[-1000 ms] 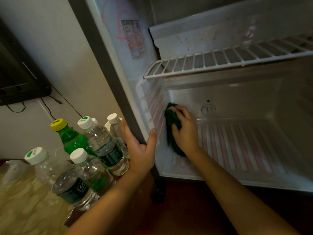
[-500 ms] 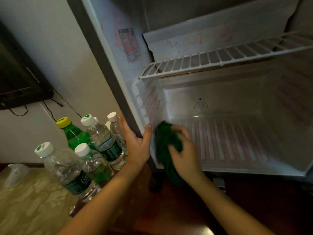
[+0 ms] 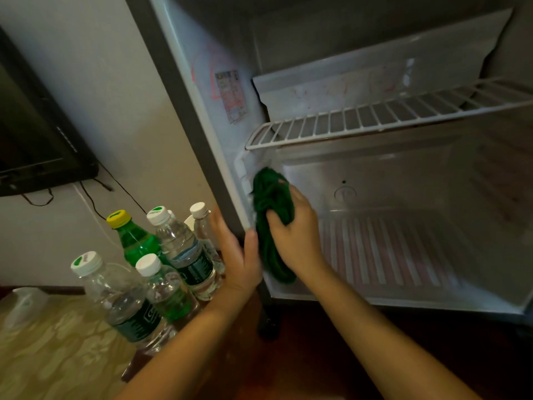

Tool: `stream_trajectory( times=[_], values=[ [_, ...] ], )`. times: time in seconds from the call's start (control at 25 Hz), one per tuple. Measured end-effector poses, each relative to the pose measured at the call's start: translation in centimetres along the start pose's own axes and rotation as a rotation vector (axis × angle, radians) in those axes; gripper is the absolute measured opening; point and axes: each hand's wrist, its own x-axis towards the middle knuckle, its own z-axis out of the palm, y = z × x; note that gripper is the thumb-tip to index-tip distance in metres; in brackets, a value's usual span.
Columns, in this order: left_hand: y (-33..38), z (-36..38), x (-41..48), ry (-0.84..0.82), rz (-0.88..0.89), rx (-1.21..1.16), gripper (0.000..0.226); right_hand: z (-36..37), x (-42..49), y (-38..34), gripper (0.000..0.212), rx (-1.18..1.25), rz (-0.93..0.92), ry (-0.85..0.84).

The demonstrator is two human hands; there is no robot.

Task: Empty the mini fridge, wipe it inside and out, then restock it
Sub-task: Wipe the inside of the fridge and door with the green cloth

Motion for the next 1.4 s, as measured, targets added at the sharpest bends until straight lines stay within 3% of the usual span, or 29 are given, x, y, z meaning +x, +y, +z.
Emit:
stream_trajectory(
  times=[0.08, 0.16, 0.2, 0.28, 0.36, 0.48, 0.6, 0.68, 0.76, 0.88, 0.92, 1.16, 1.28, 1.4],
  values=[
    [0.2, -0.4, -0.1, -0.057, -0.049, 0.029, 0.079, -0.9, -2.8, 0.4, 0.045, 0.02, 0.002, -0.074],
    [0.5, -1.1, 0.1, -0.126, -0.098, 0.087, 0.074, -2.0, -5.8, 0.8, 0.04, -0.068, -0.002, -0.22],
    [0.4, -1.6, 0.1, -0.155, -0.116, 0.128, 0.068, -2.7, -7.2, 1.0, 0.036, -0.087, 0.052, -0.264],
    [1.4, -2.7, 0.1, -0.164, -0.177, 0.132, 0.067, -4.8, -8.9, -0.1, 0.024, 0.072, 0.362, -0.216],
    [3.5, -3.5, -0.8, -0.105, -0.297, -0.001, 0.072, -7.2, -8.9, -1.9, 0.011, 0.348, 0.678, -0.131],
    [8.8, -4.0, -4.1, -0.075, -0.463, -0.172, 0.062, -10.7, -8.5, -4.2, 0.016, 0.657, 0.864, -0.026],
    [13.1, -3.0, -5.3, -0.439, -0.946, -0.708, 0.071, -13.0, -8.1, -6.7, 0.035, 0.767, 0.834, 0.027],
    [15.1, -1.9, -4.8, -0.668, -1.21, -0.962, 0.078, -13.9, -8.4, -8.0, 0.023, 0.69, 0.813, 0.007],
    [16.3, -0.5, -4.8, -0.699, -1.245, -0.954, 0.061, -15.0, -8.8, -8.5, 0.011, 0.62, 0.77, 0.033],
    [16.9, 1.3, -5.5, -0.64, -1.238, -0.9, 0.049, -17.3, -9.4, -7.9, 0.003, 0.149, 0.541, 0.118],
    [16.5, 1.5, -5.5, -0.596, -1.227, -0.871, 0.049, -18.0, -9.7, -7.3, 0.009, 0.02, 0.471, 0.129],
    [15.1, 4.2, -1.4, -0.4, -1.052, -0.521, 0.051, -18.6, -11.3, 0.1, 0.037, -0.44, 0.379, 0.132],
    [13.6, 8.7, 0.6, -0.476, -0.98, -0.465, 0.053, -18.6, -11.6, 4.0, 0.036, -0.746, 0.323, 0.132],
    [12.0, 13.7, 2.2, -0.594, -1.047, -0.515, 0.064, -18.7, -11.9, 6.4, 0.034, -0.939, 0.234, 0.174]
  ],
)
